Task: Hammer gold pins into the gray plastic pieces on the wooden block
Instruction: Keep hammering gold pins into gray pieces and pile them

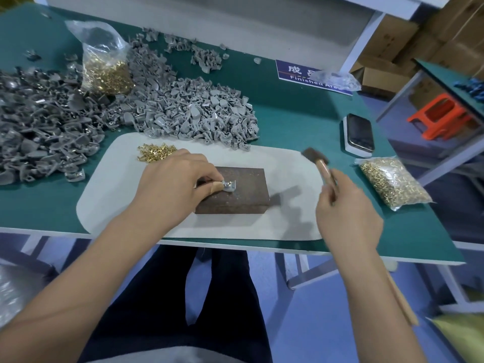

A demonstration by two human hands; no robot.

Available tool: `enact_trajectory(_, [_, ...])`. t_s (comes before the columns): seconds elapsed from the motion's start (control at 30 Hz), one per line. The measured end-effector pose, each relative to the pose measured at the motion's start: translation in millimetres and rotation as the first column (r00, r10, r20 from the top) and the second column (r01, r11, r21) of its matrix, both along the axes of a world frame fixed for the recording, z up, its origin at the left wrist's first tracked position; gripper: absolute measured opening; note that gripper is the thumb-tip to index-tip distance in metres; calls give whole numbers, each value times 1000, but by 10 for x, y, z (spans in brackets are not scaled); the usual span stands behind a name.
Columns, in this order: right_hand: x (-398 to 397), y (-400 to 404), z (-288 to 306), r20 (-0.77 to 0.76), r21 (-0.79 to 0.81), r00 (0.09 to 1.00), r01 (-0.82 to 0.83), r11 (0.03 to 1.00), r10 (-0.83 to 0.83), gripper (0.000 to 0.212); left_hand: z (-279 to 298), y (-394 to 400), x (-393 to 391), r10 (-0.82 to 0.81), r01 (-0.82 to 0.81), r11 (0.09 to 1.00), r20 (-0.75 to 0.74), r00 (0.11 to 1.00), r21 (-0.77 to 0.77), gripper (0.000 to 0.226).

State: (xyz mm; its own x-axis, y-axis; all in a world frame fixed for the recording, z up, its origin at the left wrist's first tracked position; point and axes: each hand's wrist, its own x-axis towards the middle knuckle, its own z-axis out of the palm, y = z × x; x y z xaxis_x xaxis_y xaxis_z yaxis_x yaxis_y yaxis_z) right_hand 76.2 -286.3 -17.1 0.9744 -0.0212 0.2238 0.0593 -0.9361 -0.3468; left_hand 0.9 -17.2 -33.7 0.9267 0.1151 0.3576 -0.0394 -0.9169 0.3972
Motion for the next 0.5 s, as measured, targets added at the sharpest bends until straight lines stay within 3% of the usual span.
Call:
enact_trajectory(0.07, [98, -61, -107, -90, -63, 992, 83, 995, -89, 33, -3, 4, 0, 1, -1, 1000, -3, 1000, -6, 11])
enact_trajectory(0.17, [80, -56, -197, -200, -80, 976, 72, 994, -87, 52, -10, 9, 7, 0, 0, 1000, -7, 1000, -18, 13])
enact_trajectory(0.27, [30, -15, -192, -44, -151, 999, -2, 989, -4, 46, -13, 12, 9, -11, 10, 999, -4, 1000, -35, 19])
enact_trajectory(0.33, [9, 93, -140, 81, 12, 982, -172, 985, 171, 30, -12, 7, 5, -14, 14, 999, 0, 1000, -39, 19])
enact_trajectory(0.4, [-58, 309, -91, 158, 223, 908, -415, 882, 387, 19, -12, -29, -17, 0, 1, 999, 34, 999, -45, 13])
enact_trajectory(0.5, [-190, 709, -102, 238, 217, 785, -616, 757, 571, 11, -29, -107, -99, 53, -44, 993, 84, 995, -113, 3])
